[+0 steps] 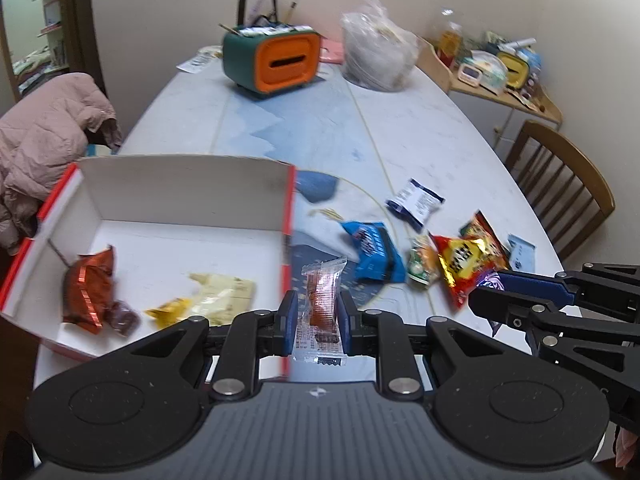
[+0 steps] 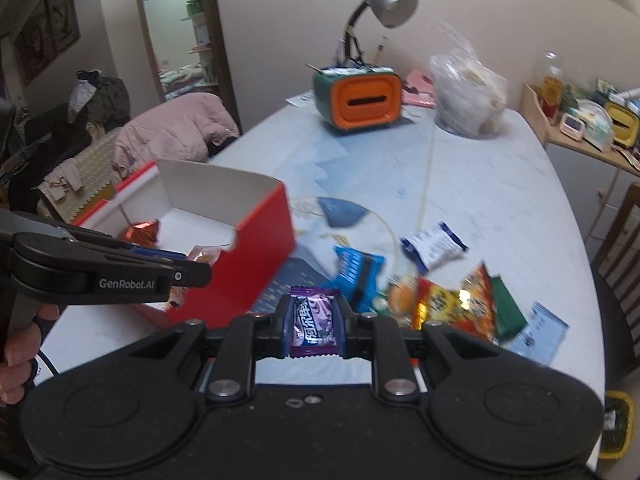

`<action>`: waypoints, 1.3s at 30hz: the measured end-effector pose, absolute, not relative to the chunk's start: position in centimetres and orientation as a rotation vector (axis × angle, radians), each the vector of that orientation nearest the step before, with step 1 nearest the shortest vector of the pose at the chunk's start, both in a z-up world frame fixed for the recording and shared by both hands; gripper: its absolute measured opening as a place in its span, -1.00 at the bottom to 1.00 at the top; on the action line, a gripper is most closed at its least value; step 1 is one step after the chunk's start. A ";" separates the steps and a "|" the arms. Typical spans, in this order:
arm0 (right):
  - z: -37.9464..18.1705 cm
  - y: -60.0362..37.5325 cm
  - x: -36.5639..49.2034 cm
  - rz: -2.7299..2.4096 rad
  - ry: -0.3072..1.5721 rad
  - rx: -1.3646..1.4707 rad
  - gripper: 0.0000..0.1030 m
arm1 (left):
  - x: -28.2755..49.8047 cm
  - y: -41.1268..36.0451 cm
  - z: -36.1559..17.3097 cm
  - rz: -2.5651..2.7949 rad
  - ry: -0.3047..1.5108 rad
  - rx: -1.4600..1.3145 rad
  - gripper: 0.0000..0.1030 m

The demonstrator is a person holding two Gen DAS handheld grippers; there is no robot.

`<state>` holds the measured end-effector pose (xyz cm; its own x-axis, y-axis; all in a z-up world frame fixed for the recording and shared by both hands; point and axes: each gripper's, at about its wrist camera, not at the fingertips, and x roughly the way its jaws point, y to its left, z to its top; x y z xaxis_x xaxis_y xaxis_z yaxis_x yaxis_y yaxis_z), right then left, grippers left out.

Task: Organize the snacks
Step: 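Carry both candies over the red box and open both grippers to drop them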

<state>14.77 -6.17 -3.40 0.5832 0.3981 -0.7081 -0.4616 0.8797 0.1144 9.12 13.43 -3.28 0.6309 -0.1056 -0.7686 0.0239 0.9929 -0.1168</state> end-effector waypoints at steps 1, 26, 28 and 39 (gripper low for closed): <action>-3.2 -5.6 14.8 0.510 0.799 -0.088 -0.63 | 9.0 13.9 -3.1 -0.068 0.881 -0.101 -0.60; -6.5 8.4 18.4 0.630 0.857 -0.206 -0.63 | 10.7 27.5 -4.8 0.079 0.919 -0.097 -0.60; -7.3 9.1 18.8 0.626 0.874 -0.220 -0.63 | 11.2 28.2 -5.6 0.087 0.938 -0.097 -0.60; -10.7 12.1 20.3 0.618 0.927 -0.301 -0.63 | 13.5 28.7 -8.8 0.044 0.994 -0.062 -0.60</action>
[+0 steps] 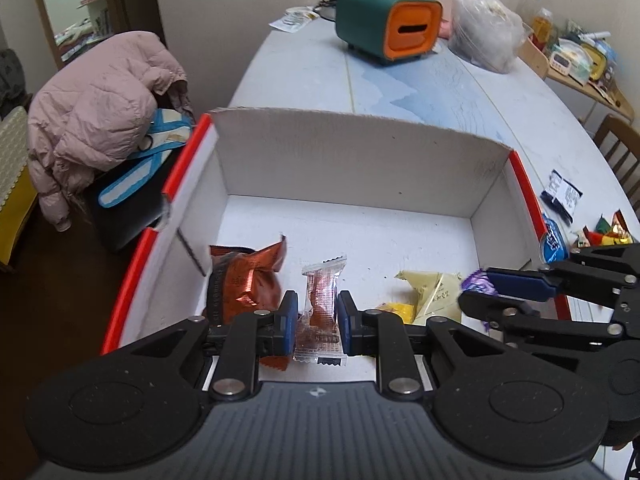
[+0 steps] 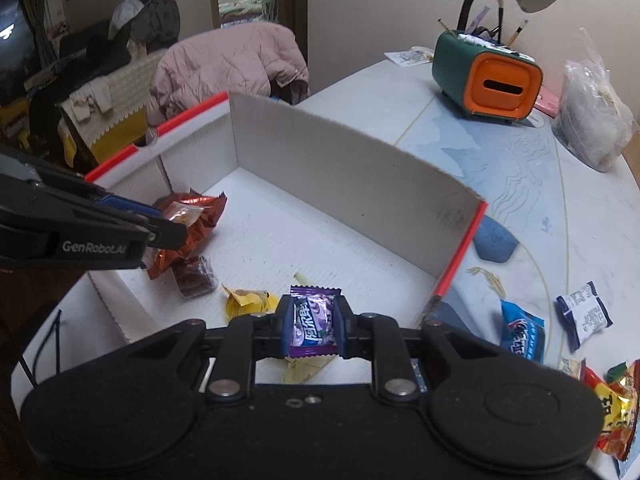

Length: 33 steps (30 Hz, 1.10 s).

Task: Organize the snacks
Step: 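Carry both candies over the red box and open both grippers to drop them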

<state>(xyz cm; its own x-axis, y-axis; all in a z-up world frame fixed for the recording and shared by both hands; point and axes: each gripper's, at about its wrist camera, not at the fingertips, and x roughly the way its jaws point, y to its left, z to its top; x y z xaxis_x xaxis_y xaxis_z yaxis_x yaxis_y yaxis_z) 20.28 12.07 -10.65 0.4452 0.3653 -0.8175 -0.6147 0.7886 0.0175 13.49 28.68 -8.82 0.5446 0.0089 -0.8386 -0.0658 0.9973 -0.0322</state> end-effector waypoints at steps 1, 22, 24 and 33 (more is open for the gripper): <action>-10.9 12.3 20.4 0.618 0.931 -0.305 -0.64 | 13.7 28.5 -9.1 0.036 0.997 -0.058 -0.60; -11.3 13.1 20.2 0.624 0.927 -0.318 -0.41 | 14.8 27.2 -12.0 -0.004 1.086 -0.003 -0.59; -11.1 12.8 20.1 0.623 0.929 -0.296 -0.33 | 14.6 27.4 -11.9 -0.006 1.091 -0.013 -0.58; -9.9 11.3 19.3 0.626 0.907 -0.244 -0.14 | 13.4 27.8 -10.9 -0.026 1.063 -0.053 -0.47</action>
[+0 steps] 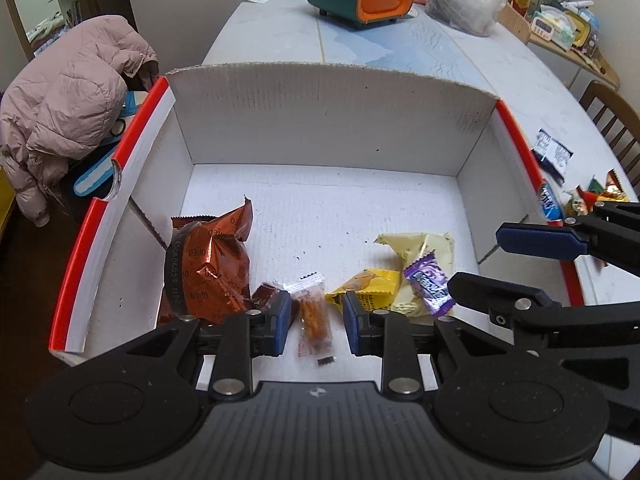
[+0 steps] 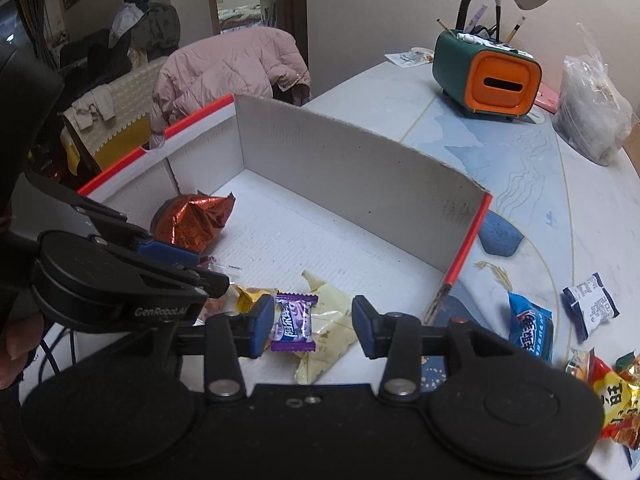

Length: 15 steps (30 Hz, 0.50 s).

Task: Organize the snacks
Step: 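Carry both candies over the red box and open both grippers to drop them, then move both grippers back over the remaining snacks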

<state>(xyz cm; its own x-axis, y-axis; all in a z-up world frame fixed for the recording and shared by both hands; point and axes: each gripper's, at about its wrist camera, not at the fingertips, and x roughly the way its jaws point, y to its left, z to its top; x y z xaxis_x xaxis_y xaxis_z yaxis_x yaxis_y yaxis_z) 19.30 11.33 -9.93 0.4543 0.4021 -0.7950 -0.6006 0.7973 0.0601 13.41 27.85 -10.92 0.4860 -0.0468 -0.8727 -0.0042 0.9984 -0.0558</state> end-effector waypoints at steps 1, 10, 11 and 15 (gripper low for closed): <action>-9.7 11.1 19.2 0.627 0.904 -0.236 -0.12 | 13.2 27.9 -10.7 -0.027 1.059 -0.057 -0.47; -7.5 9.2 17.9 0.630 0.858 -0.176 0.06 | 11.3 27.8 -8.2 -0.052 0.997 -0.079 -0.39; -7.2 9.0 17.7 0.631 0.851 -0.170 0.09 | 11.1 27.7 -7.9 -0.053 0.989 -0.084 -0.25; -6.0 8.2 16.9 0.635 0.816 -0.149 0.22 | 10.2 27.7 -6.5 -0.059 0.936 -0.122 0.16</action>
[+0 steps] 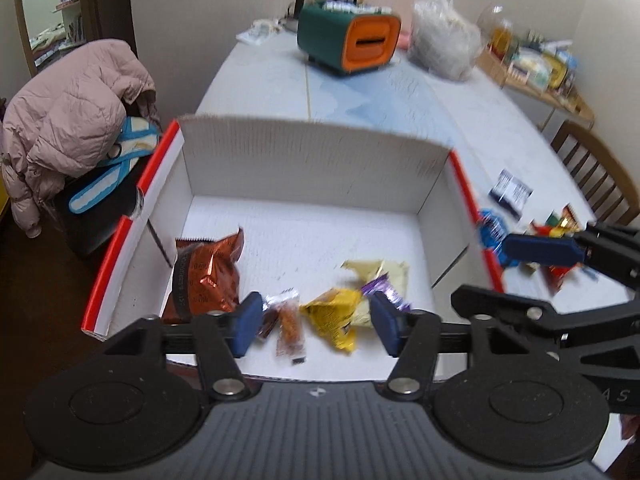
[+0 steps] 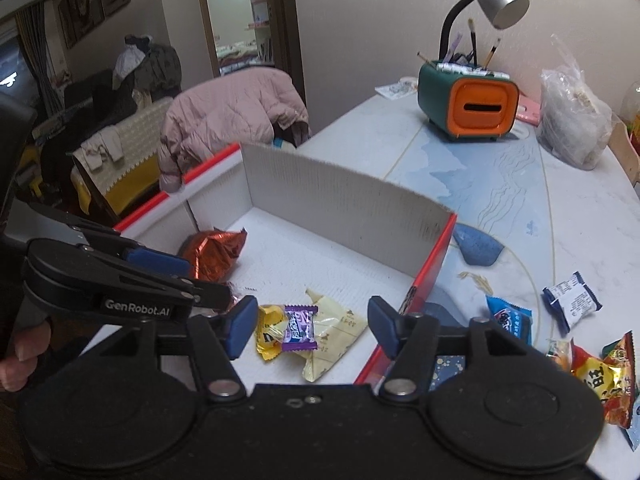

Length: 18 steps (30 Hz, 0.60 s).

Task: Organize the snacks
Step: 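Move both grippers back over the remaining snacks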

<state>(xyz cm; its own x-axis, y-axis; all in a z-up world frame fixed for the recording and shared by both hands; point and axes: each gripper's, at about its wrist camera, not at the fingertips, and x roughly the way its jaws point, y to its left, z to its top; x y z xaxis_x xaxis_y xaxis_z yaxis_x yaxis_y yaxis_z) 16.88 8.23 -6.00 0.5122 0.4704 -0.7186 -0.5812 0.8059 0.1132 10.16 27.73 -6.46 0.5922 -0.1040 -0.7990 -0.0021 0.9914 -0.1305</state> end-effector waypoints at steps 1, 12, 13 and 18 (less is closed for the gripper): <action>-5.7 8.0 16.7 0.637 0.808 -0.142 0.25 | 10.0 27.7 -6.2 -0.061 0.929 -0.129 0.16; -3.3 4.6 14.9 0.649 0.754 -0.054 0.71 | 7.9 25.3 -3.2 -0.074 0.805 -0.099 0.30; -3.2 4.2 14.8 0.649 0.749 -0.049 0.74 | 7.7 25.0 -3.0 -0.074 0.796 -0.093 0.30; -2.7 2.2 14.2 0.633 0.733 -0.032 0.80 | 7.0 22.9 -2.3 -0.090 0.757 -0.074 0.40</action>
